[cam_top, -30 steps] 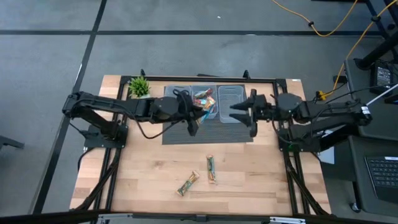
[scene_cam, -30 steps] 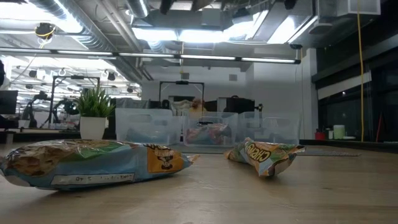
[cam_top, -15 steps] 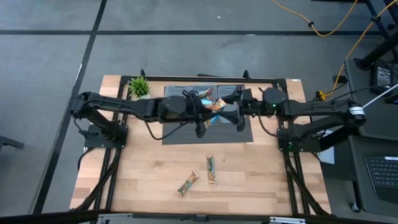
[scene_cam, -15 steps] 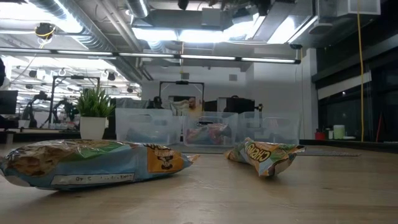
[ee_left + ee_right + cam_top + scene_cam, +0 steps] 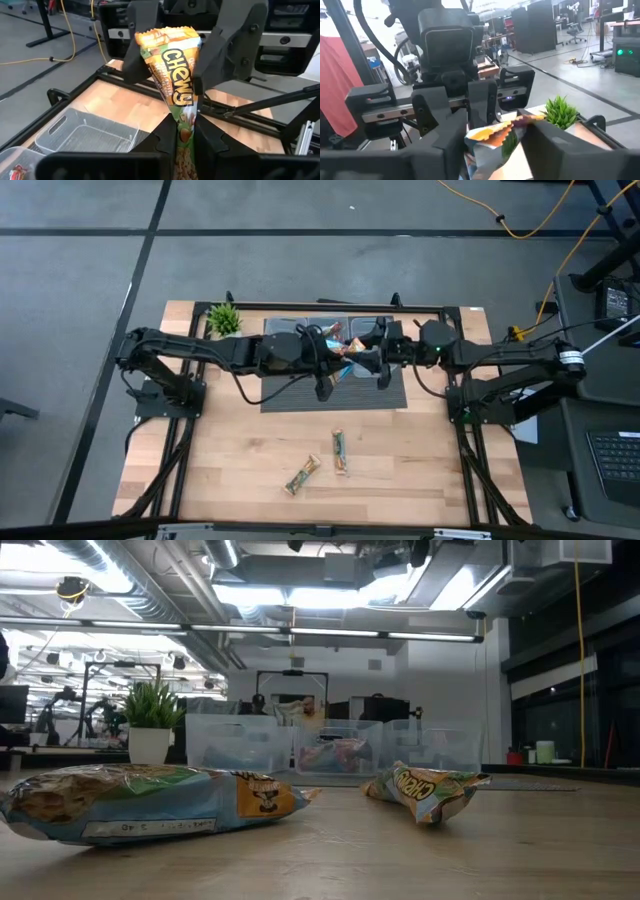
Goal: Pick and place Granola Bars by type
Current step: Put the yellow granola bar into the right transparent bin
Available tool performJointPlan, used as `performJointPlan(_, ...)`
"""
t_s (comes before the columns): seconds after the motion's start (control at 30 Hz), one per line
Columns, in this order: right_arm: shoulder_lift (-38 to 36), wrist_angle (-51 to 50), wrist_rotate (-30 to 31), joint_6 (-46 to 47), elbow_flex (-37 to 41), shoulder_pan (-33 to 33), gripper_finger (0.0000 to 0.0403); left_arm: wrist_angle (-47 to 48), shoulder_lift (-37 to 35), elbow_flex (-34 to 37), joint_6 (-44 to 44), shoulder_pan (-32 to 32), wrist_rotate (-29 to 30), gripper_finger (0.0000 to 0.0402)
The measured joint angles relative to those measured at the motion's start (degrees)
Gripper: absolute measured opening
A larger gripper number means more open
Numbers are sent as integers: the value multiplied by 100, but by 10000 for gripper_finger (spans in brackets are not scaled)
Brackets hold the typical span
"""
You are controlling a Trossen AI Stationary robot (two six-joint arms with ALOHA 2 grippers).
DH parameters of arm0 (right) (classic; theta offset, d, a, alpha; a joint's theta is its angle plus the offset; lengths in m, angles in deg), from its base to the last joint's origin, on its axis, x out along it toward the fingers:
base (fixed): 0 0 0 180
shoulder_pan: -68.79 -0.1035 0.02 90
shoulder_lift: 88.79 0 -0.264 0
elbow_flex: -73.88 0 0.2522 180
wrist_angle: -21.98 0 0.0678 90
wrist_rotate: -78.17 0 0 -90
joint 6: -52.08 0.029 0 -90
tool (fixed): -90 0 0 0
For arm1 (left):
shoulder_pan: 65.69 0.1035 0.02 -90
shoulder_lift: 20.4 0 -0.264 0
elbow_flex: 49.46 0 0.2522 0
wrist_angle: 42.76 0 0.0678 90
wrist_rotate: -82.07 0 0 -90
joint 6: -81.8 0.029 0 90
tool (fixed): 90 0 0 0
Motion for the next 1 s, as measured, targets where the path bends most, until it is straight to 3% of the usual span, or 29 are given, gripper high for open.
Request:
performJointPlan(0.23,-22,9,-98,-56,0,0,92,8,0,0,-37,2,20,40)
performJointPlan(0.5,-24,2,-111,-53,0,0,84,8,0,0,83,7,-200,45)
performJointPlan(1.0,-33,-165,-103,-86,0,7,78,62,-85,9,-52,4,-674,175)
